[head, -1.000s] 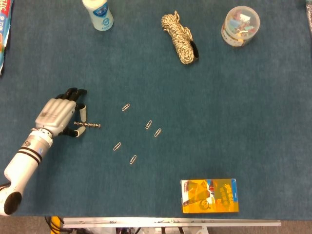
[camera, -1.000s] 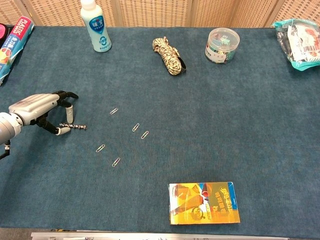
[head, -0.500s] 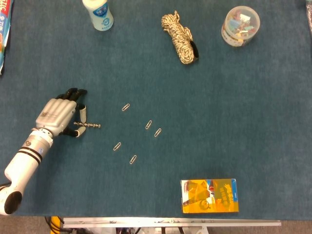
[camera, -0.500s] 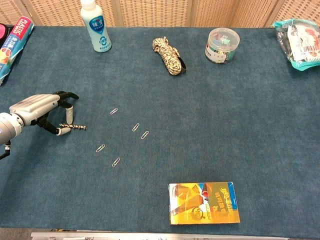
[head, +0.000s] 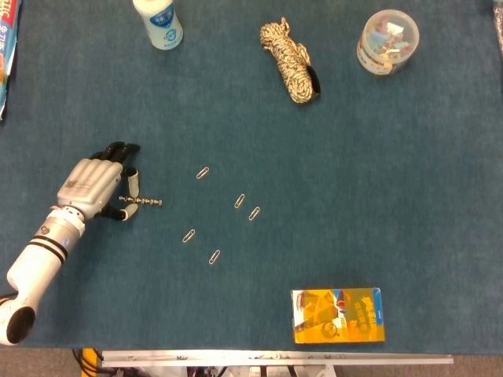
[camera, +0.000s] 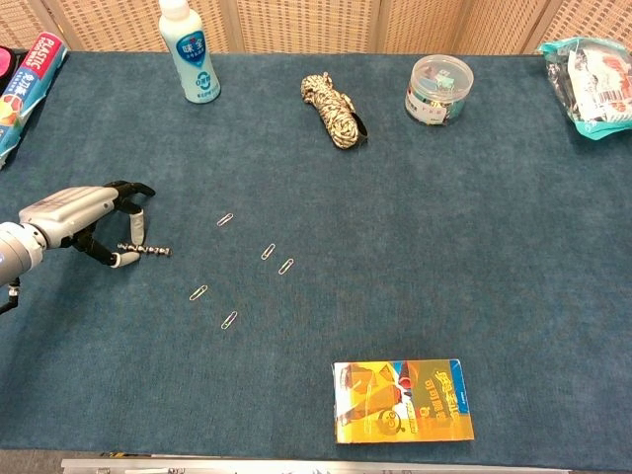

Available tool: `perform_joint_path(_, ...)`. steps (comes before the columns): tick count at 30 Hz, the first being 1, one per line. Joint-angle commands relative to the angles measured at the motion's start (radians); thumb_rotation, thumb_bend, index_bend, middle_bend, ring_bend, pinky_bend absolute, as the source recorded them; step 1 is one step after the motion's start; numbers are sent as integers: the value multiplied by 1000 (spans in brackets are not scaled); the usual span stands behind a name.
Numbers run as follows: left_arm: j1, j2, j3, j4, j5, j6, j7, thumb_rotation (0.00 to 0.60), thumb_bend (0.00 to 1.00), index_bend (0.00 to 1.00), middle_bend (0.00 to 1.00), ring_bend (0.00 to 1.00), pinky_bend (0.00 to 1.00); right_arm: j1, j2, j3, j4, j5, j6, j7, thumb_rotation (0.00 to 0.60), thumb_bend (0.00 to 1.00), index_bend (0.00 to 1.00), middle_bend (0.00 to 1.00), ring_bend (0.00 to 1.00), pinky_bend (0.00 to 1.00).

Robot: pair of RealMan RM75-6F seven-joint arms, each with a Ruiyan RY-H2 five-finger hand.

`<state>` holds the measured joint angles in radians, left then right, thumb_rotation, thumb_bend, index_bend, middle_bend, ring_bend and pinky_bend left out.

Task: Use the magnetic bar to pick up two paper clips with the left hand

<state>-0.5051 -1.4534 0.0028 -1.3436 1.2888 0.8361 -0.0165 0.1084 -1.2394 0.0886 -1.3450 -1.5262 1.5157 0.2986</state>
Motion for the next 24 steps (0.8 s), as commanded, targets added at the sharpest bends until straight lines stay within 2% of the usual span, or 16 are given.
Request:
perform_joint_path(1,0,0,0,-1,0,0,0,600,268,532,108,34,164,0,0,0,-1,0,0,0,600,97,404,304,206,303)
perform_joint_path(6,-2,0,-1,0,-4,-6,0,600,274,536,108,34,164,0,1,0,-2,-1,1,0,600,97,404,304,206,303)
perform_joint_path(12,-4,-1,-1,2,-8,-13,-6,600,326,542,108,34,164,1,1,0,-1,-1,0,0,600,98,404,304,206,303)
perform_joint_path(24,-6,0,1,0,-1,-15,-16,600,343,555,112,34,164,-1,-1,1,2,2,0,6,600,98,404,304,206,303)
